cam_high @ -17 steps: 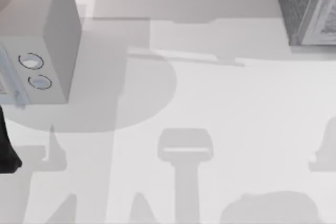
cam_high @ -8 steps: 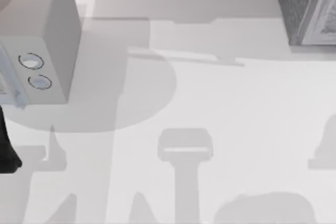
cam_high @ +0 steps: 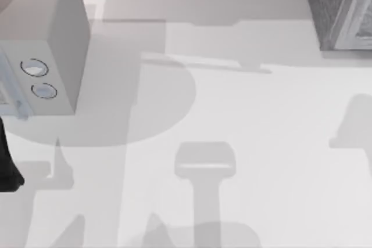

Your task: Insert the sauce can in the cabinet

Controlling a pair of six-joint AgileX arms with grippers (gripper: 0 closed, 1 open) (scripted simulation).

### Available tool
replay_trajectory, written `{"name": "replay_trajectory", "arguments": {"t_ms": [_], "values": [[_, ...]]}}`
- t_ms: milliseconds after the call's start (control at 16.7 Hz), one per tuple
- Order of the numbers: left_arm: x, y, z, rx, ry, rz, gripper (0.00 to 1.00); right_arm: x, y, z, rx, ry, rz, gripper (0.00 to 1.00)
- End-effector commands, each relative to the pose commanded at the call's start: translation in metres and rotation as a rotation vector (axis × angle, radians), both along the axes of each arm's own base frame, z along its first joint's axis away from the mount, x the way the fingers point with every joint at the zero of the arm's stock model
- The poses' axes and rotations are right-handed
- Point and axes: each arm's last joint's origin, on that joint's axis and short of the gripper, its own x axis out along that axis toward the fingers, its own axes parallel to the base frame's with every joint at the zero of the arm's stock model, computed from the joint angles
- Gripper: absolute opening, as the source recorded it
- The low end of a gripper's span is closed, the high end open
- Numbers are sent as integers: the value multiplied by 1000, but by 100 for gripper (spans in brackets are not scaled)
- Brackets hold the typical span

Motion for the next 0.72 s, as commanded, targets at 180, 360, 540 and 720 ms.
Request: {"name": "replay_trajectory", "arguments": {"t_ms": [180,360,540,720], "values": [[0,0,0,0,0,0,100,11,3,39,-1,1,0,0],[0,0,0,0,0,0,100,19,6,86,3,-41,0,0],[0,0,0,0,0,0,100,29,10,127,6,-74,1,0],[0,0,0,0,0,0,100,49,16,158,5,-62,1,0]]}}
